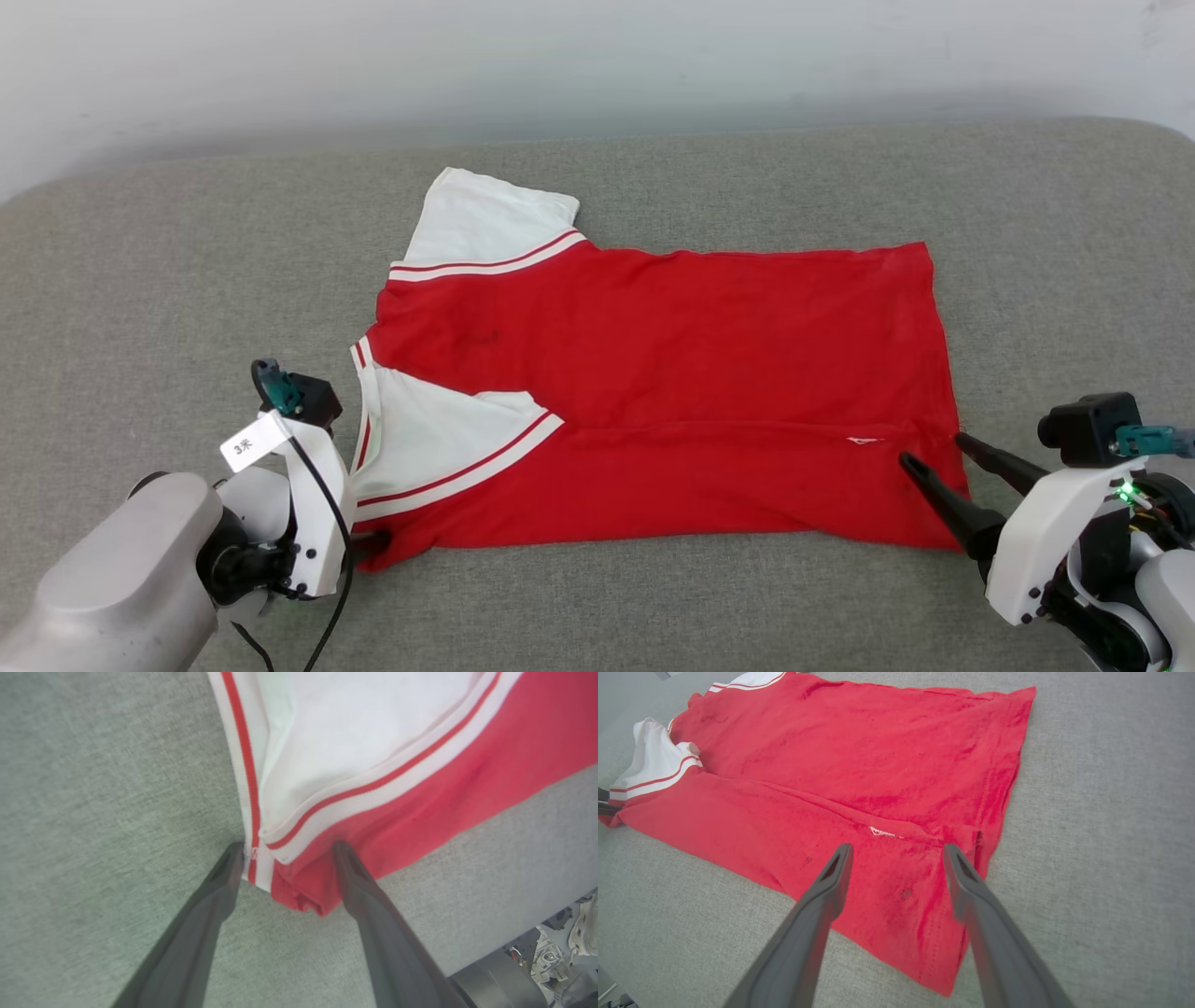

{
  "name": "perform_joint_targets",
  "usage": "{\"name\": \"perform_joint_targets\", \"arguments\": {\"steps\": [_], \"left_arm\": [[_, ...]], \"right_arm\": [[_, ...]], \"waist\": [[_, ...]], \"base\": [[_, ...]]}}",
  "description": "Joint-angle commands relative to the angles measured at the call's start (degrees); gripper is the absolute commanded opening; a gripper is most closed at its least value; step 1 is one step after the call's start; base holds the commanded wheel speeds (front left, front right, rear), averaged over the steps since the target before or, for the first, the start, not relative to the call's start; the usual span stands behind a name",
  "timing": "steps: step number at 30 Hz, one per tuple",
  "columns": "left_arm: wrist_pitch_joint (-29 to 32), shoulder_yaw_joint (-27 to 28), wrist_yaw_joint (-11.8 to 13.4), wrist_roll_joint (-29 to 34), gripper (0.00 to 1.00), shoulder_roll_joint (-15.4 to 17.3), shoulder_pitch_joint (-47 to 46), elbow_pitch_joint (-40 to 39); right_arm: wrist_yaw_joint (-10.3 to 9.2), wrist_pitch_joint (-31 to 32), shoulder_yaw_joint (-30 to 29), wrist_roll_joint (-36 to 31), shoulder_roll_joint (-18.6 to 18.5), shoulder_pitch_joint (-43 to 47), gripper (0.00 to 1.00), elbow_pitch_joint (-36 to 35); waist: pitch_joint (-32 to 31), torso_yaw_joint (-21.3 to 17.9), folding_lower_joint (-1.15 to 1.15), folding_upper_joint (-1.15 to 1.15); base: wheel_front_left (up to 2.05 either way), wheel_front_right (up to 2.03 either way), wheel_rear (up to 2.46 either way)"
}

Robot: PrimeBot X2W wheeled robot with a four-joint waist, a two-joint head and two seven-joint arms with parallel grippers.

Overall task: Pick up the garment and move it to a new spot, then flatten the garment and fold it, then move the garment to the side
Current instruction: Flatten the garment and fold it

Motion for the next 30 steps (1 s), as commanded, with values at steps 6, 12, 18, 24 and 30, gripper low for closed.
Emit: {"name": "perform_joint_targets", "arguments": {"steps": [6,12,18,24,30], "left_arm": [[-3.54,-1.96,-0.24,0.06,0.0,-1.06,3.05,1.36],[-9.69,-2.08,-0.36,1.67,0.0,2.89,1.9,-3.41],[-13.98,-1.73,-0.34,3.19,0.0,5.35,0.62,-9.33],[-14.99,-1.82,0.51,4.95,0.0,6.25,-0.46,-14.26],[-15.26,-1.91,1.47,6.27,0.0,6.26,-1.34,-16.86]], "right_arm": [[-0.05,-0.39,-0.67,-0.83,-1.09,-0.94,1.0,-1.05],[-0.05,1.67,-2.4,-1.63,-5.45,-2.03,1.0,-4.06],[-0.06,10.55,-3.1,-0.07,-10.47,-3.58,1.0,-7.9],[-0.05,22.9,-1.59,2.72,-12.66,-4.71,1.0,-8.9],[-0.05,28.58,0.07,3.38,-9.44,-5.77,1.0,-4.79]], "waist": [[-0.61,-0.3,0.0,0.0],[-2.26,0.01,0.0,0.0],[-2.74,0.76,0.0,0.0],[-1.58,1.44,0.0,0.0],[0.53,2.2,0.0,0.0]], "base": [[0.0,0.0,0.0],[0.0,0.0,0.0],[0.0,0.0,0.0],[0.0,0.0,0.0],[0.0,0.0,0.0]]}}
